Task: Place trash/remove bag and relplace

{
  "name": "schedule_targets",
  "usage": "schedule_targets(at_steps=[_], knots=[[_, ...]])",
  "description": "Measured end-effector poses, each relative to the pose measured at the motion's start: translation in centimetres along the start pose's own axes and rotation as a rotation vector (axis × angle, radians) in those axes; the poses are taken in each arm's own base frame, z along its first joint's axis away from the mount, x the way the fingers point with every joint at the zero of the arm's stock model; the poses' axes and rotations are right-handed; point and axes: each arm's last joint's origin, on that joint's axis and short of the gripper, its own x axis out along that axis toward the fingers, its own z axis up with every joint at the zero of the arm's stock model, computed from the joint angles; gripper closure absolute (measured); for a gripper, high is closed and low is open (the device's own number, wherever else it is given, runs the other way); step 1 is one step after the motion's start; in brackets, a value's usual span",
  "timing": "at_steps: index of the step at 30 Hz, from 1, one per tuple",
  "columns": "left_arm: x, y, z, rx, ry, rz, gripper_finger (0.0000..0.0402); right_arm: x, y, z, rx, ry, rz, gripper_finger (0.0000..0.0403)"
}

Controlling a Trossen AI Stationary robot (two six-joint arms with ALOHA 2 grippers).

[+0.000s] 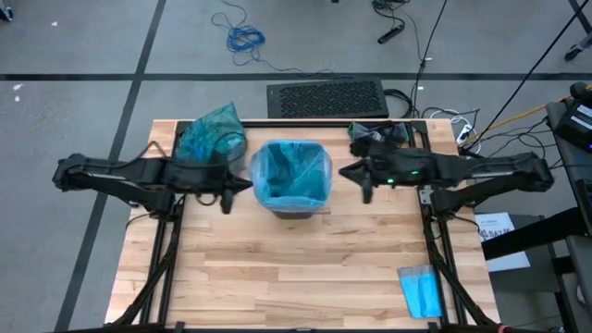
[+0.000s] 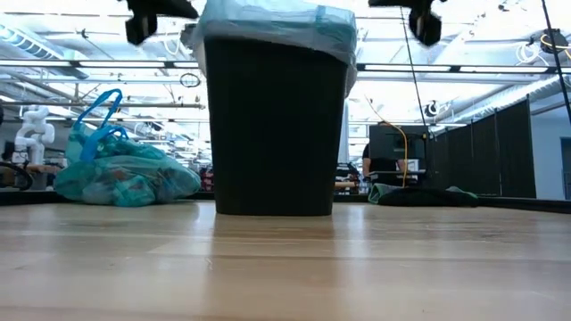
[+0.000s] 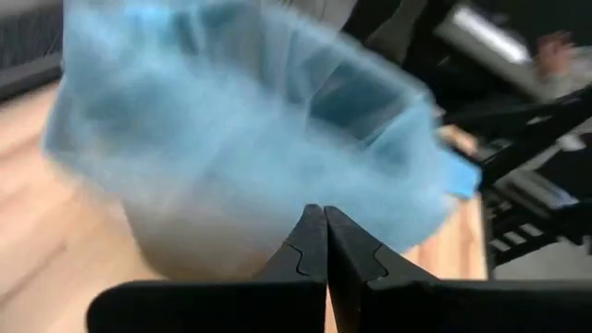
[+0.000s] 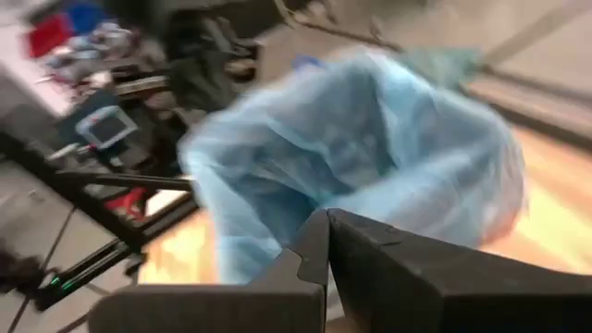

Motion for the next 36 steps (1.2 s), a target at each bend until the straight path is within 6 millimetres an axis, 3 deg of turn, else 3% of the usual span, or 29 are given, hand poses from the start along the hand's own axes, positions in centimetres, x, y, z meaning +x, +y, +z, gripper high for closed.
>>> schedule_targets(at_steps=[5, 9, 12, 23, 32, 36], knots=[[-2.7, 0.0, 0.4, 0.056, -0.115, -0.039, 0.0402, -3.9, 0.4, 1.4, -0.142, -0.106, 0.09, 0.0403], [-4.3, 1.3, -1.0, 0.037, -0.178, -0.065, 0.0402, -6.3, 0.2, 1.7, -0.184, -0.164, 0.121, 0.0403], [-4.8, 2.4, -2.3, 0.001, -0.249, -0.11, 0.0402, -7.0, -0.7, 0.7, -0.178, -0.191, 0.133, 0.0403], [-5.8, 5.8, -6.8, -0.104, -0.364, -0.198, 0.0402, -6.5, -4.6, -5.7, 0.013, -0.293, 0.23, 0.0403], [-5.0, 8.1, -10.5, -0.172, -0.385, -0.234, 0.0402, -5.0, -7.0, -10.4, 0.148, -0.338, 0.335, 0.0403], [-4.6, 8.3, -11.0, -0.208, -0.358, -0.231, 0.0402, -4.7, -8.0, -12.1, 0.167, -0.364, 0.356, 0.0403]])
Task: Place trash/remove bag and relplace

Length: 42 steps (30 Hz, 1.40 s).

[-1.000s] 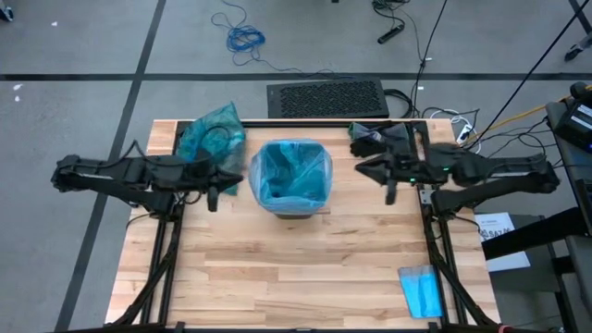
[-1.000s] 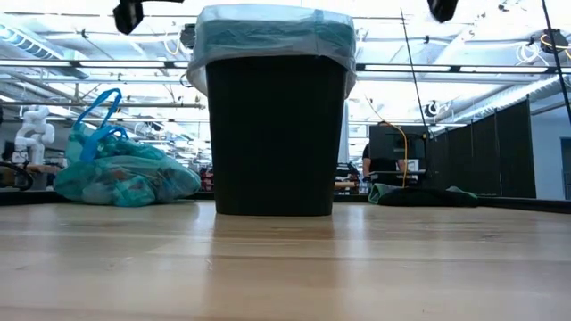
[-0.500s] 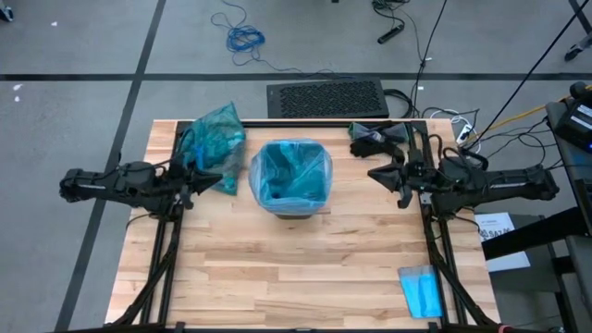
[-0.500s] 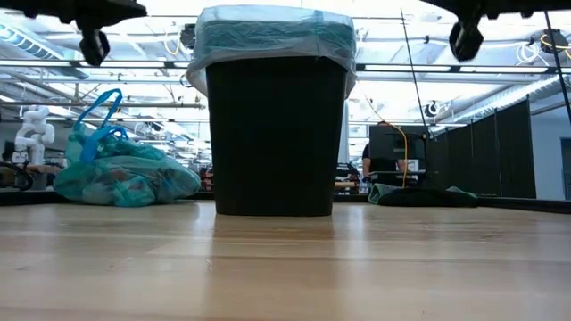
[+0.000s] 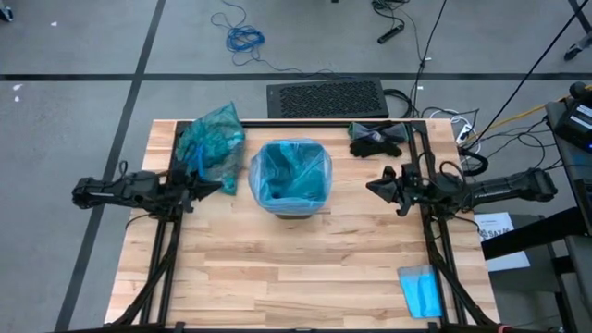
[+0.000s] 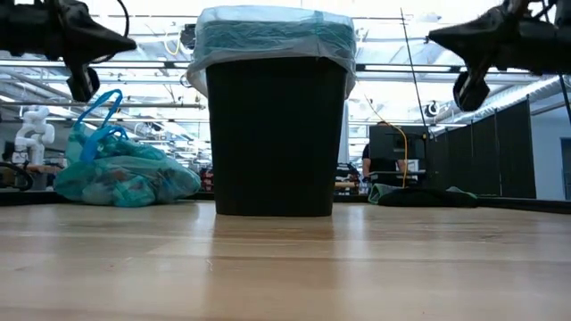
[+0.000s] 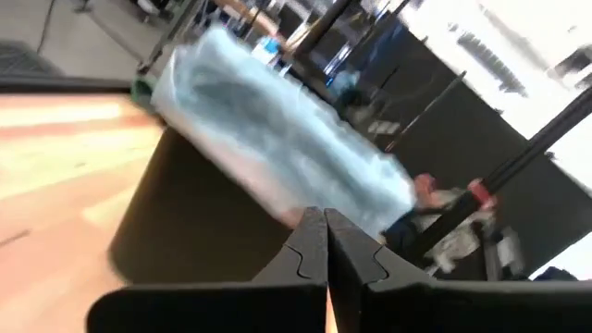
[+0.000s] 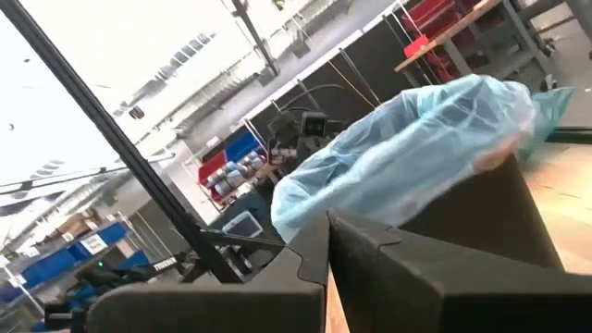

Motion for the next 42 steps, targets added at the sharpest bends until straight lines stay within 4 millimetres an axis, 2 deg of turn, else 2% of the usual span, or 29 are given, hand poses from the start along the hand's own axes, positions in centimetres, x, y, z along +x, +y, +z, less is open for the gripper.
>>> schedule_targets(at_steps=[3, 10, 15, 18, 25, 35, 42], knots=[[0.0, 0.1, 0.0, -0.037, -0.025, 0.014, 0.0402, -0.5, -0.8, -0.9, -0.015, -0.007, 0.005, 0.0403], [0.0, 0.9, -0.1, -0.159, -0.128, 0.204, 0.0402, -0.5, -0.7, -1.3, -0.084, 0.064, 0.063, 0.0403], [-0.2, 1.9, -1.1, -0.047, -0.033, 0.317, 0.0402, -0.5, -0.7, -1.5, -0.11, 0.111, 0.109, 0.0403], [-0.3, 2.1, -1.5, -0.038, 0.034, 0.312, 0.0402, -0.6, -0.9, -1.8, -0.135, 0.147, 0.088, 0.0403], [-0.3, 2.1, -1.5, -0.04, 0.036, 0.303, 0.0402, -0.6, -1.3, -2.3, -0.187, 0.196, 0.06, 0.0403], [-0.3, 2.1, -1.5, -0.04, 0.045, 0.294, 0.0402, -0.6, -1.5, -2.2, -0.201, 0.157, -0.008, 0.0403], [-0.3, 2.1, -1.6, 0.044, 0.059, 0.292, 0.0402, -0.6, -1.7, -2.5, -0.24, 0.189, -0.025, 0.0403]])
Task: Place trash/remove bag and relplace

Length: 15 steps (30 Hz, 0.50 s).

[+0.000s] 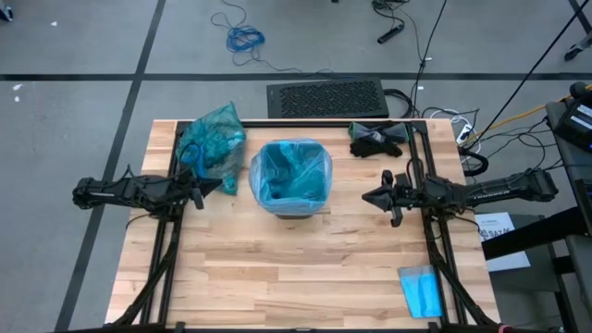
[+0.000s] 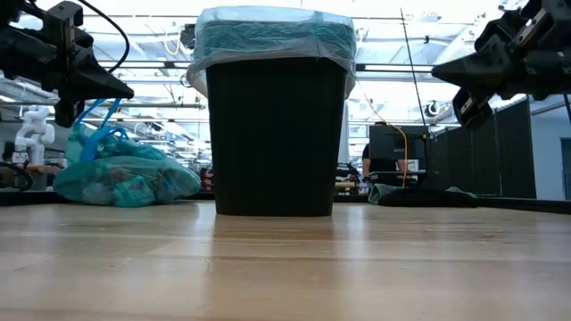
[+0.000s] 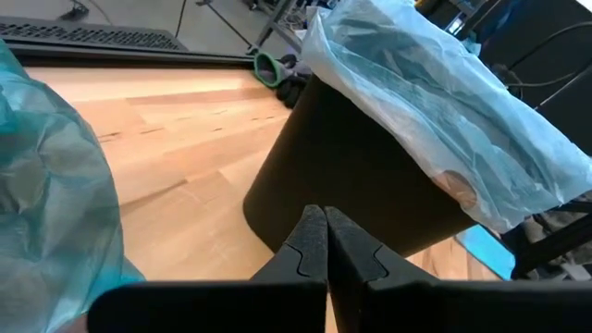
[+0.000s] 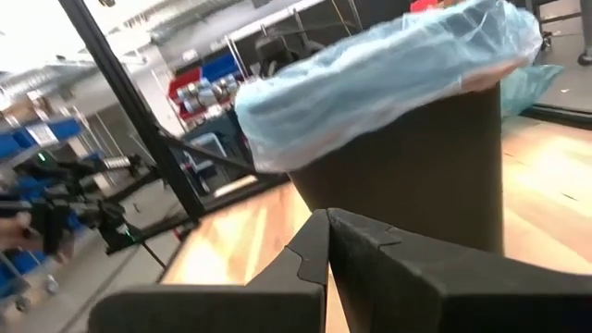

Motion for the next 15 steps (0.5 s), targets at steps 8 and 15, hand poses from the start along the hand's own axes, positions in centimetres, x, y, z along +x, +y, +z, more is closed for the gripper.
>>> schedule_targets(at_steps=[8, 15], knots=[[0.0, 0.0, 0.0, 0.0, 0.001, -0.001, 0.0402, -0.04, -0.36, -0.81, -0.015, 0.084, -0.036, 0.0403], [0.0, -0.01, 0.0, -0.001, 0.001, -0.002, 0.0402, -0.07, -0.47, -1.05, -0.018, 0.11, -0.047, 0.0403]])
